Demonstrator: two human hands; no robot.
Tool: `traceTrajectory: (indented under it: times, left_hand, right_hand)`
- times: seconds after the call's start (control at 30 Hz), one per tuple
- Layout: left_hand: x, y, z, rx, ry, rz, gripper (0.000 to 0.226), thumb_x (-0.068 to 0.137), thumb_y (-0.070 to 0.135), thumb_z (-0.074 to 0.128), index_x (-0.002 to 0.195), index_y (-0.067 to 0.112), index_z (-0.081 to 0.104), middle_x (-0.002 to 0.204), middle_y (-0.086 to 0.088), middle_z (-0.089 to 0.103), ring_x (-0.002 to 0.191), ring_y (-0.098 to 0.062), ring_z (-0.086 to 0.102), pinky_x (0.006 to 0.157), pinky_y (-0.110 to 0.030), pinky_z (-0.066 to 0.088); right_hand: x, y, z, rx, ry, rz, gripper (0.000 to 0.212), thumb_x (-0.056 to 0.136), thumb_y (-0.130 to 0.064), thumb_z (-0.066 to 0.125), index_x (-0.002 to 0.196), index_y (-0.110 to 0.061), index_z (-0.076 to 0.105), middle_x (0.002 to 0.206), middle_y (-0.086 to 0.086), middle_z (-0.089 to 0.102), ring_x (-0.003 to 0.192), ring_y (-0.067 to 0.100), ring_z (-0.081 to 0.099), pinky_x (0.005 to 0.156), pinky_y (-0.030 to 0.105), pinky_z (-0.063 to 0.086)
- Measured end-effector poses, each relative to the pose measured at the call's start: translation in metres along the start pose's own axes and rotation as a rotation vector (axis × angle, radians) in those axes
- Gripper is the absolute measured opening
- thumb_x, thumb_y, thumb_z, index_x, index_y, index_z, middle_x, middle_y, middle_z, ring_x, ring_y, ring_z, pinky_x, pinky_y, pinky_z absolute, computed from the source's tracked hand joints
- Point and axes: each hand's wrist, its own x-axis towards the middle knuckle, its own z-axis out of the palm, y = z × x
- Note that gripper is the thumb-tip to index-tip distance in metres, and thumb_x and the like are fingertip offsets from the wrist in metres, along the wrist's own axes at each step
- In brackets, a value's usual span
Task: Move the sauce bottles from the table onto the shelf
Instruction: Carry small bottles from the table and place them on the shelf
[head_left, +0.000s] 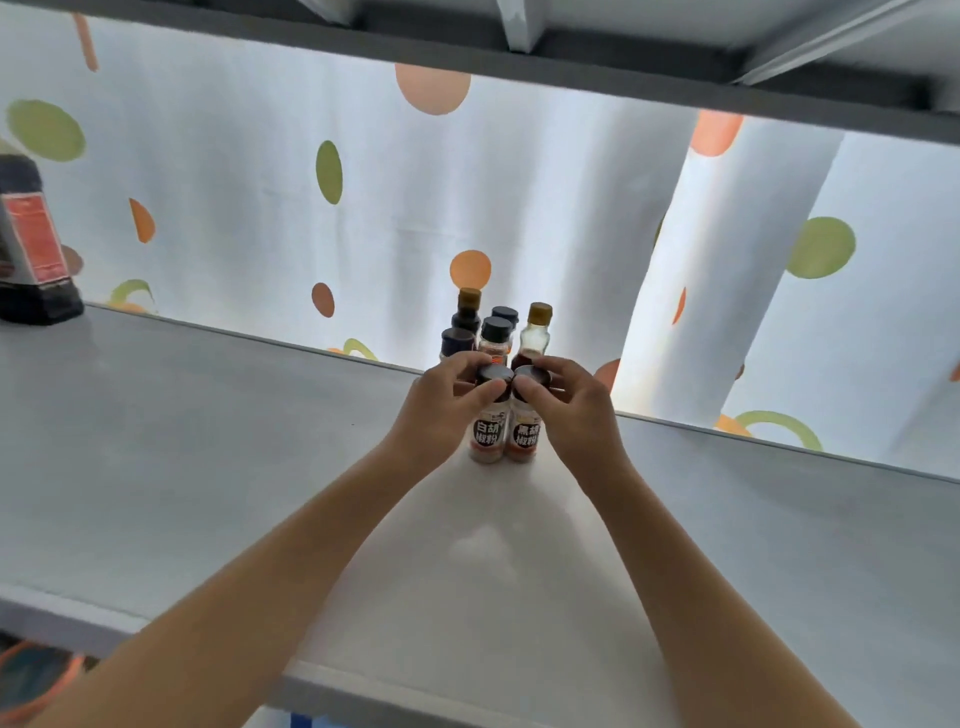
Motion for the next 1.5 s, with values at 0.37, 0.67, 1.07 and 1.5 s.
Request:
traceTrajectory:
  times: [0.37,0.67,1.07,1.5]
  left_hand:
    - [-0.013,-0.013,0.002,0.315,-0.036,0.026,0.056,0.071,0.024,0.085,0.117,0.021,0.053,0.098,0.009,0.063,0.086,-0.005,0.061,0.070,-0.015,0.046]
    - [-0.011,-0.017,-0.010,0.330,0.046,-0.090,0.046,0.064,0.019,0.086,0.101,0.021,0.058,0.088,0.007,0.064,0.079,-0.012,0.062,0.070,-0.026,0.049]
    - [0.003,-0.033,-0.027,0.368,0.158,-0.164,0.042,0.068,0.018,0.086,0.100,0.013,0.059,0.099,0.000,0.067,0.085,-0.017,0.066,0.079,-0.032,0.051]
    - [0.009,-0.037,-0.023,0.393,0.151,-0.159,0.036,0.074,0.016,0.079,0.105,0.013,0.060,0.103,-0.001,0.066,0.095,-0.020,0.060,0.080,-0.029,0.045]
  right_hand:
    - [-0.001,0.016,-0.016,-0.100,-0.215,0.085,0.046,0.077,-0.004,0.076,0.117,-0.019,0.059,0.103,0.001,0.068,0.098,0.020,0.067,0.085,0.036,0.058]
    - [0.005,0.038,0.004,-0.139,-0.093,0.232,0.034,0.072,-0.017,0.085,0.103,-0.014,0.071,0.092,0.004,0.072,0.090,0.023,0.069,0.081,0.034,0.057]
    - [0.024,0.056,0.024,-0.226,0.052,0.194,0.042,0.067,-0.022,0.088,0.104,-0.012,0.068,0.095,-0.001,0.072,0.090,0.017,0.068,0.083,0.035,0.056]
    - [0.029,0.062,0.025,-0.256,0.038,0.162,0.042,0.076,-0.022,0.083,0.112,-0.011,0.066,0.101,0.001,0.071,0.093,0.018,0.066,0.079,0.028,0.051]
